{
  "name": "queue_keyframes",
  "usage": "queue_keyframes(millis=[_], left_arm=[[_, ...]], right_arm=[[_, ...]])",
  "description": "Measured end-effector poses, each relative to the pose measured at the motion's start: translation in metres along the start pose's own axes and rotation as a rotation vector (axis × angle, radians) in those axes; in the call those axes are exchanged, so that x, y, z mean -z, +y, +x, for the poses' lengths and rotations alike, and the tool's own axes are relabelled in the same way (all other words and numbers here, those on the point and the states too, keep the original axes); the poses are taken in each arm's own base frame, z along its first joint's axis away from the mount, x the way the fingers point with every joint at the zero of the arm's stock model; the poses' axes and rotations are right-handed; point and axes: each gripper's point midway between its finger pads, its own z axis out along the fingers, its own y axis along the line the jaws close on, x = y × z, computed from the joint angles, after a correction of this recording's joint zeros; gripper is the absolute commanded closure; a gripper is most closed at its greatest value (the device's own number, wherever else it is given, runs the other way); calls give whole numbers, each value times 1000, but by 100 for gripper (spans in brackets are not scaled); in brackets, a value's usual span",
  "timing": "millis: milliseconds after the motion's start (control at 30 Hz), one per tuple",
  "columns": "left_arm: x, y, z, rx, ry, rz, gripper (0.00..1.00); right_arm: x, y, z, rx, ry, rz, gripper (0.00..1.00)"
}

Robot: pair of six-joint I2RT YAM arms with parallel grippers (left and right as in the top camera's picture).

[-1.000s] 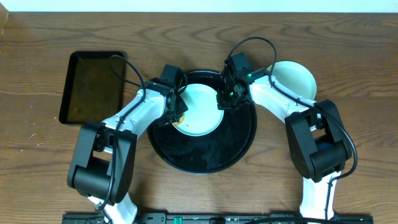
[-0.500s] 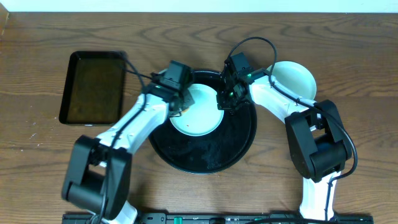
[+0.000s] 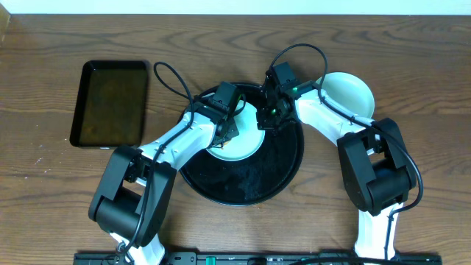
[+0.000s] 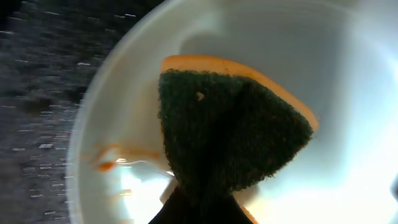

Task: Clean dirty plates on tray and stack at the side
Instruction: 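Scrub the blue plate with the sponge while right gripper holds rim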

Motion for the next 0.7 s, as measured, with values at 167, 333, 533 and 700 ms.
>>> queue_keyframes(millis=[167,333,533,700], left_arm=[[1,28,0,-52,-9,-124,92],[2,36,-6,-92,-23,-153,92],[15,34,-17,-112,-71,-135,92],[48,17,-49,-74,-213,-28,92]], right_arm=[[0,0,0,-1,1,0,99],[0,0,0,-1,2,1,99],[0,0,1,-1,3,1,99],[0,0,0,-1,3,1,99]])
